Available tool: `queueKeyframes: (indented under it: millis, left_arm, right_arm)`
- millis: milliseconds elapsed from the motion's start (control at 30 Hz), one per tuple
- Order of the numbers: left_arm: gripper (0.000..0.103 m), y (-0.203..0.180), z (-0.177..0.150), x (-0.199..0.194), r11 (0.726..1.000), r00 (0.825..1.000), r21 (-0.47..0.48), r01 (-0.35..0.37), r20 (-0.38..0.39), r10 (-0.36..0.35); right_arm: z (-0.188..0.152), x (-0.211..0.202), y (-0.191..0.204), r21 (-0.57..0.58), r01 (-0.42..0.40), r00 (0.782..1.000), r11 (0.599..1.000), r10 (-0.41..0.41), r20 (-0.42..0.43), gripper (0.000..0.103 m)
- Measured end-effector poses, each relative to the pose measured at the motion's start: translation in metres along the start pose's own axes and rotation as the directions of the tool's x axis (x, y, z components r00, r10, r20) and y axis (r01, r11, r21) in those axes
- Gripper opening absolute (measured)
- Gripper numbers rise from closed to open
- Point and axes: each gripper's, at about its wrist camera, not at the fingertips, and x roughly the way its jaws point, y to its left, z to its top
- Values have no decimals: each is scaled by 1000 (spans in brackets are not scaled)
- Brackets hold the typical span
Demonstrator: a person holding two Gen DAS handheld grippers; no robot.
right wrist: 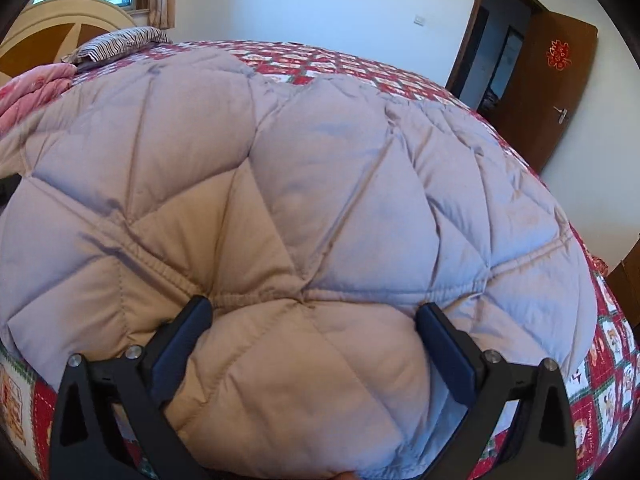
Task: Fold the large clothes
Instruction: 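Grasp the jacket side edge with the left gripper and lift it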
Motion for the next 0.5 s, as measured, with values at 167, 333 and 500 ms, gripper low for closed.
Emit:
queueKeyframes:
  millis: [167, 333, 500]
  left_arm:
    - [16, 14, 7, -39, 998, 994, -13, 63, 84, -62]
    - [14, 35, 7, -67, 996, 989, -10, 94, 114, -92]
    - [14, 52, 21, -106, 999, 980, 10, 50, 192, -51]
  right_arm:
    - [-9, -8, 4, 19, 25, 1000, 999, -25, -12, 103]
    - [-17, -17, 23, 26, 39, 999, 999, -39, -2, 103]
    - [-24, -31, 63, -29, 21, 999, 999, -20, 48, 103]
